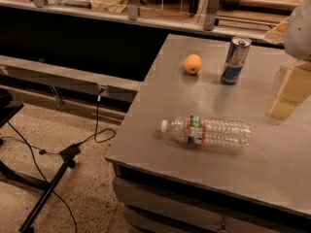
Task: Place water bottle upright
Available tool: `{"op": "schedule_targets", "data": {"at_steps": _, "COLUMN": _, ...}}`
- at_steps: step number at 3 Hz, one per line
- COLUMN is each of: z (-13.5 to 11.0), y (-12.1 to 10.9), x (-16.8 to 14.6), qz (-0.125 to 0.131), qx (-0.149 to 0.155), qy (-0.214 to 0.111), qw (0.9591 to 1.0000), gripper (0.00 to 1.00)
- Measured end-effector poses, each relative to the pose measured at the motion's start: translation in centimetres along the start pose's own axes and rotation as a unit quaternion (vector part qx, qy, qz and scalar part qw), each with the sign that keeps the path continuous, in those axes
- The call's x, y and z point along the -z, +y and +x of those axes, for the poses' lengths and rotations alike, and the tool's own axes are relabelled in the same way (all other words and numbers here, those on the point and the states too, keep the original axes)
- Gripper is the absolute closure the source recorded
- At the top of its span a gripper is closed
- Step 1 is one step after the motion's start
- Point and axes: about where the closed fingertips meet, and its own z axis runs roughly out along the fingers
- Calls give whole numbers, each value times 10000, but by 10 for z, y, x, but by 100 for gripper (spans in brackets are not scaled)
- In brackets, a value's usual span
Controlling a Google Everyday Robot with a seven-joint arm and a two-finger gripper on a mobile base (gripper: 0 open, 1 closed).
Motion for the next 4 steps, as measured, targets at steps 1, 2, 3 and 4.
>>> {"op": "schedule_targets", "data": {"at_steps": 1, "z": -3, "y": 0, "x": 0, "qz": -14, "qx": 15, "qy": -26, "qw": 10000, "gripper": 0}}
{"op": "schedule_targets", "data": {"at_steps": 2, "z": -34, "y": 8, "x": -11, "qz": -332, "qx": 192, "qy": -98, "qw": 9992, "gripper": 0}}
{"op": "schedule_targets", "data": {"at_steps": 3, "z": -80, "y": 18, "x": -26, "qz": -725, "qx": 453, "qy": -96, "qw": 9963, "gripper": 0}}
{"op": "schedule_targets", "data": {"at_steps": 4, "z": -127, "y": 32, "x": -44, "qz": -1201, "qx": 583, "qy": -160, "qw": 9909, "gripper": 0}}
